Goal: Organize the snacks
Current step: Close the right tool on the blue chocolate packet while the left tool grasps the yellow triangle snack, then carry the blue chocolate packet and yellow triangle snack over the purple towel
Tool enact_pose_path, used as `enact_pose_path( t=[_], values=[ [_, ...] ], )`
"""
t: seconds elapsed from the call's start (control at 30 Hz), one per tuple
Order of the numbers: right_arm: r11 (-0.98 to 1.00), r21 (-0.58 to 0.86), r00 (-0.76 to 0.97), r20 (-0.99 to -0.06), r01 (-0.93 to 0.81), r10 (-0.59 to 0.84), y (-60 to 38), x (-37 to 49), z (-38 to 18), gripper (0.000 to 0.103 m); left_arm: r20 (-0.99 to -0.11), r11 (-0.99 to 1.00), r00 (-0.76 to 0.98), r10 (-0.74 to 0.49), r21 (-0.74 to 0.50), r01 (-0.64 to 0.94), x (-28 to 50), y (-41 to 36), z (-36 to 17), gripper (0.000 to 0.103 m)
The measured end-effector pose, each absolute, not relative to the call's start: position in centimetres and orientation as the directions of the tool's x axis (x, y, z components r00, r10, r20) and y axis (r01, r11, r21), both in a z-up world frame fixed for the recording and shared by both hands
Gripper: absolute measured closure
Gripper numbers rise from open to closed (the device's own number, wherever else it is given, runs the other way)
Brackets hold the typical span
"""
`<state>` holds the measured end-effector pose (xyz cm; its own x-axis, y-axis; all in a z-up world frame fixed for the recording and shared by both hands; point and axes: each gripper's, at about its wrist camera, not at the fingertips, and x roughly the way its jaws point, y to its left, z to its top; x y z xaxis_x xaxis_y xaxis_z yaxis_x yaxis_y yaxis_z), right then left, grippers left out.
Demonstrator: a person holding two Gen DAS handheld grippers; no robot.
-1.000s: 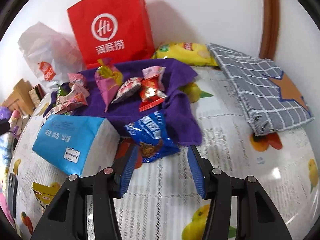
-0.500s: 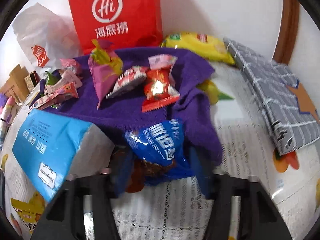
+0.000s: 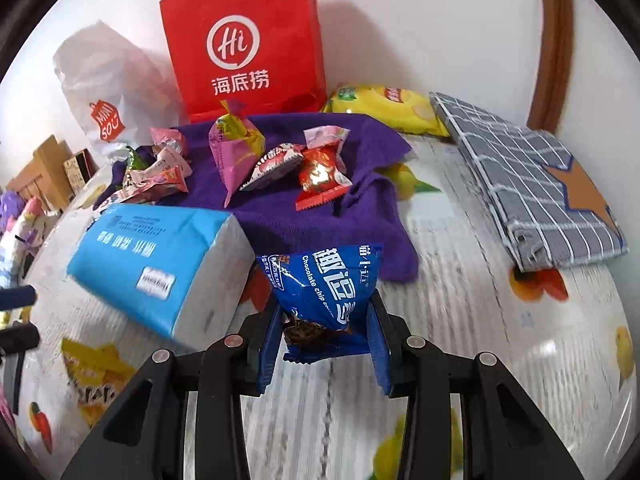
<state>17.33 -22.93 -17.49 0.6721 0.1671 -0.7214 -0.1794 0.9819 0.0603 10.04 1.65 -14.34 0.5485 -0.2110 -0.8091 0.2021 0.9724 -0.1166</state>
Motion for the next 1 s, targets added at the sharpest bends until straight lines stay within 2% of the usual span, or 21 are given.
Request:
enact_pose_path(
  t=[0.13, 0.33, 0.4, 0.5, 0.53, 0.67, 0.87, 1.0],
  values=[
    [0.988, 0.052, 0.679, -0.721, -0.144, 0.137, -24.1, 15.7, -17.2, 0.064, -0.802, 0.949, 0.527, -0.282, -0.151, 0.278, 9.5, -0.3, -14.8, 0.028],
    [0.992, 0.063, 0.686, -0.717, -0.111, 0.123, -25.6, 13.5, -16.6, 0.063, -0.847, 0.953, 0.48, -0.23, -0.095, 0.289, 9.9, -2.7, -17.5, 0.028],
    [0.992, 0.068, 0.691, -0.712, -0.104, 0.122, -25.9, 12.7, -16.2, 0.063, -0.86, 0.957, 0.476, -0.184, -0.046, 0.286, 10.1, -3.5, -18.6, 0.033],
    [0.991, 0.084, 0.701, -0.701, -0.102, 0.132, -25.9, 11.5, -15.4, 0.064, -0.868, 0.956, 0.468, -0.169, -0.028, 0.292, 10.2, -4.2, -20.0, 0.056],
    [0.991, 0.087, 0.702, -0.699, -0.104, 0.135, -25.8, 11.2, -15.3, 0.064, -0.867, 0.958, 0.471, -0.165, -0.027, 0.286, 10.3, -4.2, -20.1, 0.059],
    [0.99, 0.101, 0.714, -0.686, -0.1, 0.142, -25.4, 10.2, -14.7, 0.064, -0.853, 0.965, 0.501, -0.148, -0.015, 0.26, 9.8, -3.0, -19.3, 0.06],
    [0.985, 0.123, 0.711, -0.683, -0.119, 0.171, -24.1, 9.3, -14.9, 0.064, -0.855, 0.987, 0.515, -0.057, 0.03, 0.159, 9.3, 0.4, -19.4, 0.06],
    [0.982, 0.13, 0.699, -0.69, -0.138, 0.19, -23.0, 9.0, -15.2, 0.064, -0.857, 0.992, 0.512, -0.066, 0.002, 0.13, 9.2, 1.8, -19.3, 0.06]
  ],
)
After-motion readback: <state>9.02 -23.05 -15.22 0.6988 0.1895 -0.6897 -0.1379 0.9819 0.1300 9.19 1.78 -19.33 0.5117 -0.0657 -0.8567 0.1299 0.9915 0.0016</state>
